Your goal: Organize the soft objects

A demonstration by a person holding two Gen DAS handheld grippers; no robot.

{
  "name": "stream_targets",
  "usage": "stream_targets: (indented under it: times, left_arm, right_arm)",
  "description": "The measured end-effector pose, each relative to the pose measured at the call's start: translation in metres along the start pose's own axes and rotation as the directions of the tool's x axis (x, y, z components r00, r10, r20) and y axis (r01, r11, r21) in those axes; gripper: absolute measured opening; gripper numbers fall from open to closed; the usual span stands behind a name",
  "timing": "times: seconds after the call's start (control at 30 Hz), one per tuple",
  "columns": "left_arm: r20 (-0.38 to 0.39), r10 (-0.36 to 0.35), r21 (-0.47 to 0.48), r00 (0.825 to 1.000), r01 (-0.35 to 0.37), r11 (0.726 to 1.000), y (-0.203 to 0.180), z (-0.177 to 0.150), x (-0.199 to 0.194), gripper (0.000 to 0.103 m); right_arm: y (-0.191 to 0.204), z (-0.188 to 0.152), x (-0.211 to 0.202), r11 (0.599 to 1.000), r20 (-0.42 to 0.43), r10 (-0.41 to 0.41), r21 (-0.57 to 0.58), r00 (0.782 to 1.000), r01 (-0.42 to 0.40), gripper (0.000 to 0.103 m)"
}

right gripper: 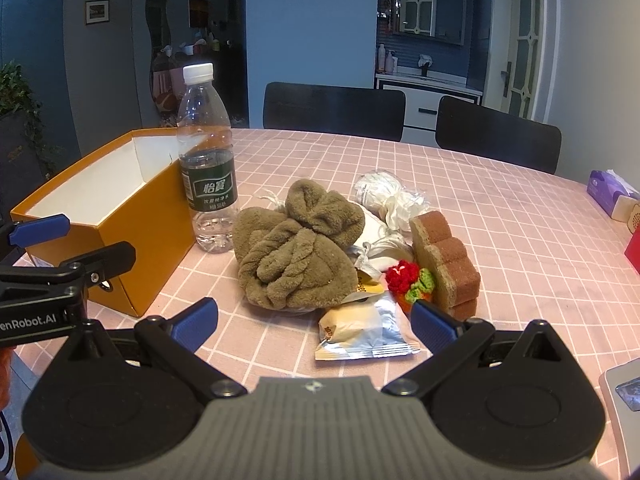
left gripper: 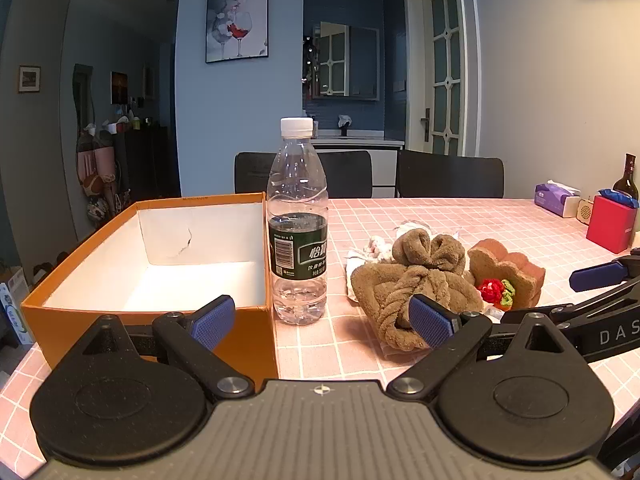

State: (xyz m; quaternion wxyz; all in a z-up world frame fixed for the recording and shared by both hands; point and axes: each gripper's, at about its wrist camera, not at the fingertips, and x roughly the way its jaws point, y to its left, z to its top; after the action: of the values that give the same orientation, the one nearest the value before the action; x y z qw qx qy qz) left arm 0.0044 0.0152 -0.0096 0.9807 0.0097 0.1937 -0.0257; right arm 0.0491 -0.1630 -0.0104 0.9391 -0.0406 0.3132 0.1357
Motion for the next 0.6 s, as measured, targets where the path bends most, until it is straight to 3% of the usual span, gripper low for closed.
stream_targets:
  times: [0.6]
  left_arm:
    - [-0.012, -0.005, 0.002, 1.000, 0.005, 1.000, -0.0018, -0.0003, 0.0020, 0.103]
  right_arm:
    - [0.0017, -0.0004, 0.0021, 1.000, -0.011, -0.017, -0.013, 1.000, 0.017, 0.101]
